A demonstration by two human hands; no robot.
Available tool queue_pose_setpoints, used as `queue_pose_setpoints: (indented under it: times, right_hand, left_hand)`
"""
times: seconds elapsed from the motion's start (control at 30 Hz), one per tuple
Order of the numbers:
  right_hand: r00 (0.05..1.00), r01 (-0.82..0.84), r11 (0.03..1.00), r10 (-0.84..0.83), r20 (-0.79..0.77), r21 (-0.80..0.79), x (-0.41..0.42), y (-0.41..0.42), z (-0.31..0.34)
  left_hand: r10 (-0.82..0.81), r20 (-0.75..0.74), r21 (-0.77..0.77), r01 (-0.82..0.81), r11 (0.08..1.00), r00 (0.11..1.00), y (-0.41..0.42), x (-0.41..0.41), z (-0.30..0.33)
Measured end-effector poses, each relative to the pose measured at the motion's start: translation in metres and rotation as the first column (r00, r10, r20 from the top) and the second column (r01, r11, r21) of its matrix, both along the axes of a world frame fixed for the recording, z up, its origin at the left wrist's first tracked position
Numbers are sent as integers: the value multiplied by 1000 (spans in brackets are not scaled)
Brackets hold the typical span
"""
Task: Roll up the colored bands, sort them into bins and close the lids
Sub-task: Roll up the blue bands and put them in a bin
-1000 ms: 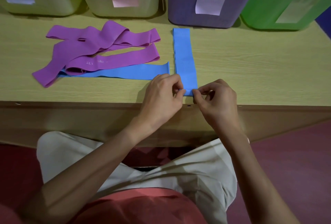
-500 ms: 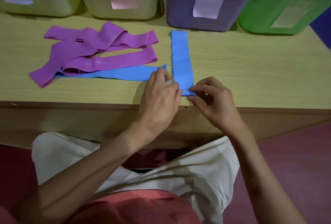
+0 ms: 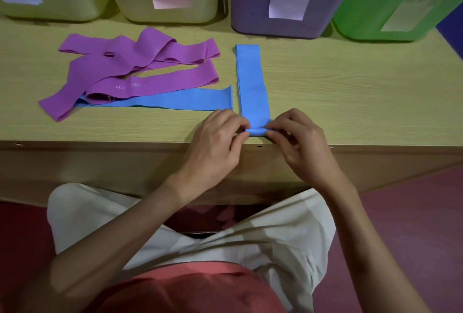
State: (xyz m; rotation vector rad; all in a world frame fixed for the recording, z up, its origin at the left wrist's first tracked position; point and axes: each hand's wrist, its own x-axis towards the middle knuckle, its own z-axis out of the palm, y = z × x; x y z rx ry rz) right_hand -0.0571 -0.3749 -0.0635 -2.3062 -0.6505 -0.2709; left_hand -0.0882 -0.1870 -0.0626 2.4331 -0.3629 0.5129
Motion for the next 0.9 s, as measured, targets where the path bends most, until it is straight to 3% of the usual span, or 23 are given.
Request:
queue_pose_setpoints:
  times: [0.27, 0.37, 0.53, 0.7, 0.9]
  right_hand:
    - [994, 86, 990, -78, -73, 111, -3, 10, -4]
    - [992, 125, 986, -123, -26, 114, -4, 12, -6]
    - [992, 113, 993, -115, 47, 45, -1, 6, -9]
    - [997, 76, 996, -77, 24, 47, 6, 6, -5]
    - [999, 43, 998, -43, 1, 45, 10, 5, -2]
  left_hand:
    - [109, -52, -86, -113, 990, 993, -9, 2, 5]
    - [186, -58, -118, -192, 974, 981, -14, 1, 7]
    - [248, -41, -25, -249, 968, 968, -16, 4, 5]
    - [210, 49, 42, -212, 976, 976, -12, 5, 4]
    - [16, 55, 99, -22, 995, 998, -1, 10, 3]
